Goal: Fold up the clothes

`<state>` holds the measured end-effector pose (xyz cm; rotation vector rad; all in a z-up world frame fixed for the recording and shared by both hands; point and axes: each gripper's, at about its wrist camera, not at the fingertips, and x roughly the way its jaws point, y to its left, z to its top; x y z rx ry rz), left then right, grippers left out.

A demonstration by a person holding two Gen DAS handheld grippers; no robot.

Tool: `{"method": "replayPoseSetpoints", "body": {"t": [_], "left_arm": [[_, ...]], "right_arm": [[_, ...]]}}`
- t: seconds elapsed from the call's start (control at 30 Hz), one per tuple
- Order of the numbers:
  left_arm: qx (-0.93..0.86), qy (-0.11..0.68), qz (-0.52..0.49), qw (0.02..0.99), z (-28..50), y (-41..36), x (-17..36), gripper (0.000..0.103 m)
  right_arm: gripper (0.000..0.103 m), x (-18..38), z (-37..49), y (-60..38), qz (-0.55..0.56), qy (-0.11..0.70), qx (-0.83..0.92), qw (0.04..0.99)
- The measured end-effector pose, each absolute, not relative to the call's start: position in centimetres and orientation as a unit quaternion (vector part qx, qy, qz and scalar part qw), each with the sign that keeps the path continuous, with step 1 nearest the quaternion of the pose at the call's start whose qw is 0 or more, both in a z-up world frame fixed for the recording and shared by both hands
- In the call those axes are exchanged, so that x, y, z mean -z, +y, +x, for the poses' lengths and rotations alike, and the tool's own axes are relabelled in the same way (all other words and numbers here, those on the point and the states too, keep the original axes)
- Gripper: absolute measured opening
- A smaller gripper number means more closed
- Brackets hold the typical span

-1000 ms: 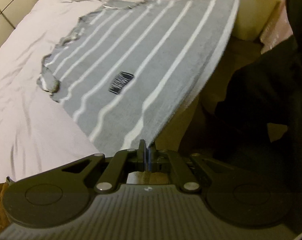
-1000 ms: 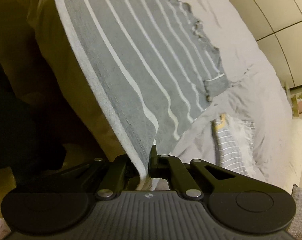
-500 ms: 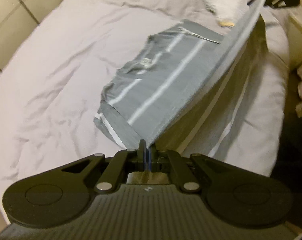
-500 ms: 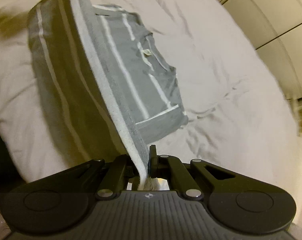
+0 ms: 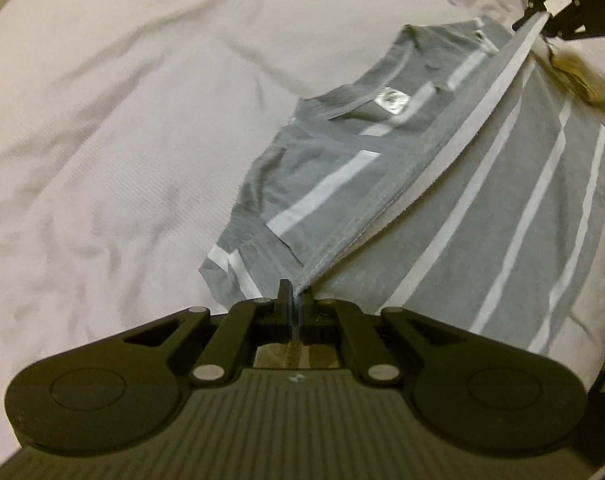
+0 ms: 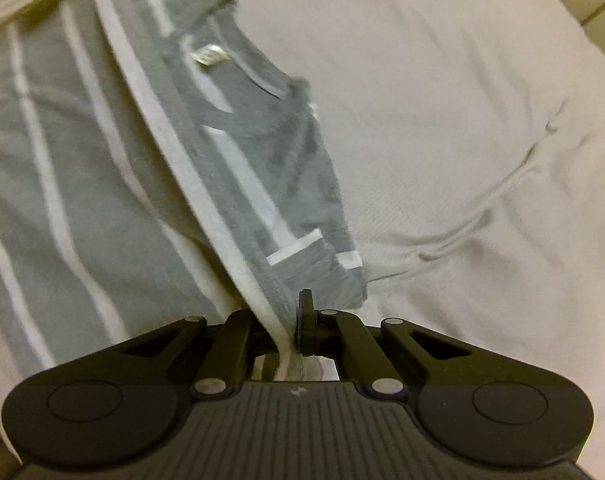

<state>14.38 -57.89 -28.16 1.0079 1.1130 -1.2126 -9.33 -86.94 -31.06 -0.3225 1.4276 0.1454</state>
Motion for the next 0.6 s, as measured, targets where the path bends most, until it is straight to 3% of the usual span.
{"method": "replayPoseSetpoints", "body": {"t": [0.27, 0.4, 0.6], "left_arm": [[0.528, 0.498, 0.399, 0.560, 17.7, -58.1, 31.4, 0.001], [0.524, 0.510, 0.361, 0.578, 19.4, -56.6, 31.2, 0.015], [0.519, 0.521, 0.304, 0.606, 21.9, -54.1, 30.5, 0.016]], "right_arm": [[0.003, 34.0, -8.8, -88.8, -0.068, 0.668, -0.020, 0.741], [0.005, 34.0, -9.2, -89.7, -0.018, 0.664, 0.000, 0.748], [0.016, 33.7, -9.4, -90.2, -0.004, 0.666, 0.003, 0.746]]}}
